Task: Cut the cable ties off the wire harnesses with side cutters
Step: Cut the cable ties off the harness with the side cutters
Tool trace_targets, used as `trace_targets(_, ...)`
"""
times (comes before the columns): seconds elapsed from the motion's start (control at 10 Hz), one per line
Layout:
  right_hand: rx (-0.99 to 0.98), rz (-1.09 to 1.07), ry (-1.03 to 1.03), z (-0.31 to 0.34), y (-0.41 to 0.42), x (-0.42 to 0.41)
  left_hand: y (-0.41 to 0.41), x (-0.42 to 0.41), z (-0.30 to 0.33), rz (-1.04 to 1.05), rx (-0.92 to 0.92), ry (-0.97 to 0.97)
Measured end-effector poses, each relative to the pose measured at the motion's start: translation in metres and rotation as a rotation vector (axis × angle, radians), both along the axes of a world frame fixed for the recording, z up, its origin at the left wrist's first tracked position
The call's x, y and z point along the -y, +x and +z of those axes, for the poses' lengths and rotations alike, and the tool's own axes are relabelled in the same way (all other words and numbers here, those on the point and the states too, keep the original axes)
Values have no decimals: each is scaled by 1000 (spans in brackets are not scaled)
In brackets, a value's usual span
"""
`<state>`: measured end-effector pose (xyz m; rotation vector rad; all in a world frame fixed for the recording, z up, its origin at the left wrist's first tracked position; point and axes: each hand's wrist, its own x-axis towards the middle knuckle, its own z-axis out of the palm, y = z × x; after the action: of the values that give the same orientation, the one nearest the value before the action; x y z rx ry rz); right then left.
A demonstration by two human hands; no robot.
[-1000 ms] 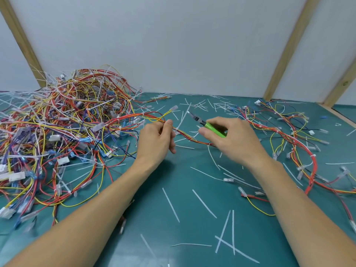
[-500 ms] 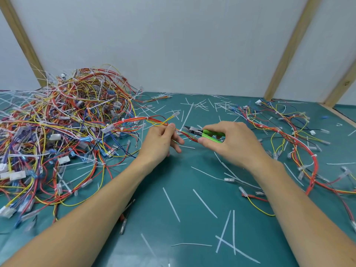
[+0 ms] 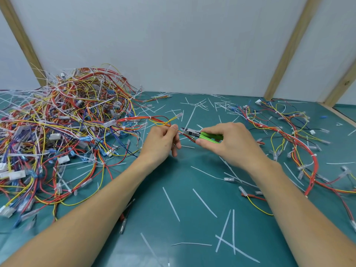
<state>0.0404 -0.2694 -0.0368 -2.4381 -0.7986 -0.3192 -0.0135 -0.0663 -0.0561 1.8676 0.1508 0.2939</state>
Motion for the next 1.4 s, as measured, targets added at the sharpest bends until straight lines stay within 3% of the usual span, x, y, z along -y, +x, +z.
trace_targets(0.7,-158,75,-29,7,-9,-1,0,4,-3,20,6,-73)
trace_targets(1.4,-173,32,-28,9,-11,-4,1,3,-3,18,17,-81)
